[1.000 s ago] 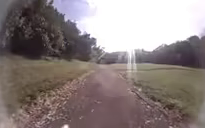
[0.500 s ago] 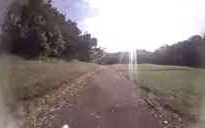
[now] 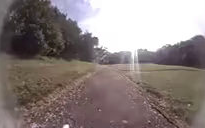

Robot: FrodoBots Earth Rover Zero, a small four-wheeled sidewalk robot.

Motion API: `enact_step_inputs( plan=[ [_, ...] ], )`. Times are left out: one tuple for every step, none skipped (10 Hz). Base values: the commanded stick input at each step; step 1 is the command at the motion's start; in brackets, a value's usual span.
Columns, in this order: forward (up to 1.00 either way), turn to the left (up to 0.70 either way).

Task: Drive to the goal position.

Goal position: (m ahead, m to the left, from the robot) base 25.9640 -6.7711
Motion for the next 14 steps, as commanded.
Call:
enact_step_inputs(
  plan=[
    [0.85,0.00],
    [0.85,0.00],
    [0.85,0.00],
    [0.85,0.00],
    [0.85,0.00],
    [0.85,0.00],
    [0.85,0.00],
    [0.85,0.00],
    [0.85,0.00],
    [0.85,0.00],
    [0.85,0.00],
    [0.85,0.00],
    [0.85,0.00],
    [0.85,0.00]
  ],
)
